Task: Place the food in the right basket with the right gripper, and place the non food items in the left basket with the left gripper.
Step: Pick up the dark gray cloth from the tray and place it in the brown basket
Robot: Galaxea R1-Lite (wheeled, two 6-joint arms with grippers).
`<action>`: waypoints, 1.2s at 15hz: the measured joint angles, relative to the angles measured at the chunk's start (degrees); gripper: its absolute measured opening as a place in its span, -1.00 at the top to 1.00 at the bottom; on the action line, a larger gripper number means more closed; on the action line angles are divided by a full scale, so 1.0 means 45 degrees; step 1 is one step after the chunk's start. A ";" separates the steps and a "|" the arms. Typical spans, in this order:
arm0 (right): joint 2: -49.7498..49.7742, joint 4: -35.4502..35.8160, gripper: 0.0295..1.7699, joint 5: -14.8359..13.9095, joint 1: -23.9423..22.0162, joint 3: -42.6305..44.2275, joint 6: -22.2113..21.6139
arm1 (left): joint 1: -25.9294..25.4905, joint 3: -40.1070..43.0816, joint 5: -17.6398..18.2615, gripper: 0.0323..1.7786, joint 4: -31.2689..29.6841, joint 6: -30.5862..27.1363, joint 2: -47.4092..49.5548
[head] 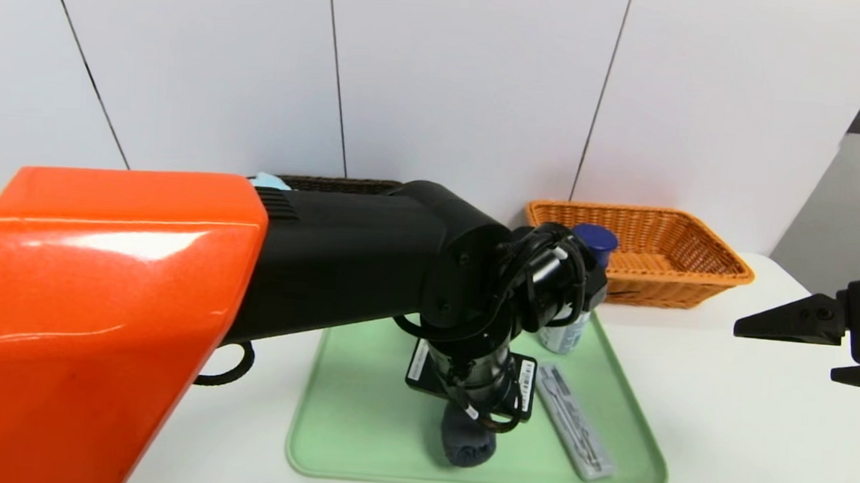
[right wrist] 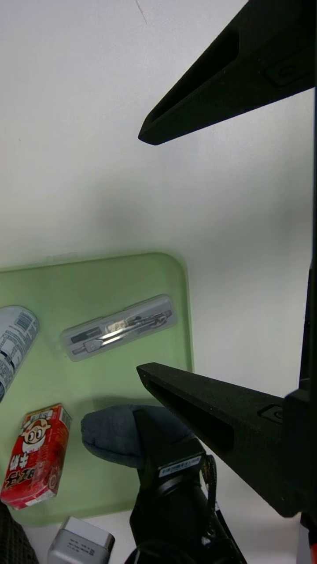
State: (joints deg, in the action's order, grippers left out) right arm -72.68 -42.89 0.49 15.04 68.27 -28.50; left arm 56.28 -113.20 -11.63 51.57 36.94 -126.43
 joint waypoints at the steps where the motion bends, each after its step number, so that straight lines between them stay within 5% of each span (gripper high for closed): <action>1: 0.0038 -0.0005 -0.93 0.0005 0.0000 -0.0060 0.0003 | 0.0195 0.0000 0.0184 0.74 0.0184 0.0005 0.0233; 4: 0.0087 -0.0005 -0.93 0.0005 -0.0005 -0.0157 -0.0022 | 0.1002 0.0000 0.1349 0.74 0.0534 0.0065 0.1457; 8: 0.0111 0.0490 -0.93 -0.0011 -0.0014 -0.0428 0.0000 | 0.1138 0.0000 0.1501 0.74 -0.0759 -0.0442 0.3663; 12: 0.0111 0.1108 -0.93 -0.0005 -0.0011 -0.0680 0.0014 | -0.1631 -0.0011 0.0447 0.74 -0.2593 -0.1617 0.4998; 18: 0.0068 0.2021 -0.93 -0.0130 -0.0011 -0.0910 -0.0016 | -0.6133 0.0005 0.0238 0.74 -0.5139 -0.2839 0.3961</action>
State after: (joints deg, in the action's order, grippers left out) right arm -72.38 -33.79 -0.10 14.99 64.17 -28.57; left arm 28.68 -113.18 -10.56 28.44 24.16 -108.61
